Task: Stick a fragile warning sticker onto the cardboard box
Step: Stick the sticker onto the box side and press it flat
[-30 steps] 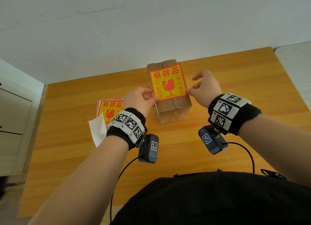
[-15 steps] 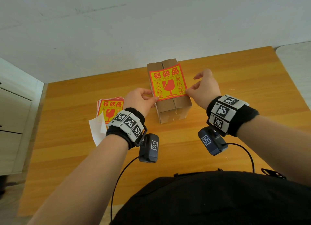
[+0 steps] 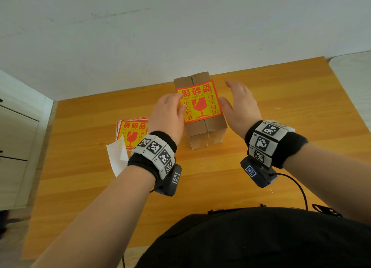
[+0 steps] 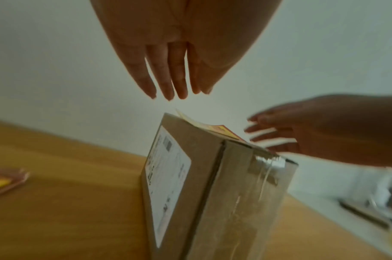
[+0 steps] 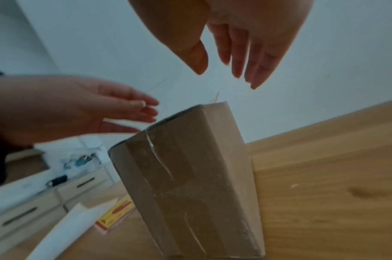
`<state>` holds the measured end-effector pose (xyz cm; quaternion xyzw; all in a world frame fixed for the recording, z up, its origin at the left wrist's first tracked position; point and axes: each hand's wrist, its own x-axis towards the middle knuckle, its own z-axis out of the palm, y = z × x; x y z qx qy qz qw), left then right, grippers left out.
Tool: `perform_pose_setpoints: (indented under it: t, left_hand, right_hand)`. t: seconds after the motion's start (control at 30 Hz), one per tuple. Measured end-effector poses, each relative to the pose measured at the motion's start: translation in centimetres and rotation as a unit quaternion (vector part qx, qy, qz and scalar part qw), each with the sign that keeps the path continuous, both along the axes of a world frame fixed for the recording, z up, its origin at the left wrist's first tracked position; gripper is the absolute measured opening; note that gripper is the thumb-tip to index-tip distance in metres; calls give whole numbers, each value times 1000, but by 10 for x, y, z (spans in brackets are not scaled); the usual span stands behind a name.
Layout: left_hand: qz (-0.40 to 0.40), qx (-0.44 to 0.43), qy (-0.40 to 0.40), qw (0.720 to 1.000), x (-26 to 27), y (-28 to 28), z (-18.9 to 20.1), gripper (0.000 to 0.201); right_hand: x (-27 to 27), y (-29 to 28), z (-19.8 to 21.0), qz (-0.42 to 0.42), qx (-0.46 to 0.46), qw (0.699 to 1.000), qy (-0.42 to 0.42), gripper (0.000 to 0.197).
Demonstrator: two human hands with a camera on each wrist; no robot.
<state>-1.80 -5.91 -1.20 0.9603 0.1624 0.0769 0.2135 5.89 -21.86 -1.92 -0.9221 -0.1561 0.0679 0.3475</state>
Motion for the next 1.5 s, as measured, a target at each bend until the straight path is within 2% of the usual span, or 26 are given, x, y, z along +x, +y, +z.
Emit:
perform_pose_setpoints:
  t: [0.1, 0.17, 0.27, 0.53, 0.93, 1.03, 1.2, 1.33, 1.5]
  left_hand:
    - [-69, 85, 36, 993, 8, -7, -4, 46]
    - [-81, 107, 66, 989, 13, -9, -7, 49]
    - [-80, 121, 96, 985, 19, -10, -13, 52]
    - [-71, 122, 134, 981, 28, -5, -24, 54]
    - [-68, 67, 134, 986, 29, -7, -32, 56]
    - [-48, 56, 129, 989, 29, -3, -34, 55]
    - [-50, 40, 127, 990, 29, 0, -37, 53]
    - [-51, 38, 130, 989, 27, 1, -38, 53]
    - [-42, 37, 127, 990, 27, -3, -42, 55]
  right_hand:
    - [-4, 7, 1, 107, -81, 989, -58, 54]
    - [-3, 12, -2, 161, -137, 975, -73, 54]
    - [3, 18, -9, 196, -188, 959, -76, 54]
    - [13, 23, -20, 207, -238, 944, -93, 56]
    - [19, 13, -32, 187, -219, 957, -35, 62]
    - [18, 16, -27, 187, -214, 958, -47, 64]
    - [7, 33, -22, 245, -212, 942, -91, 60]
    - [5, 35, -25, 253, -228, 935, -94, 66]
    - [7, 30, -31, 206, -220, 951, -68, 70]
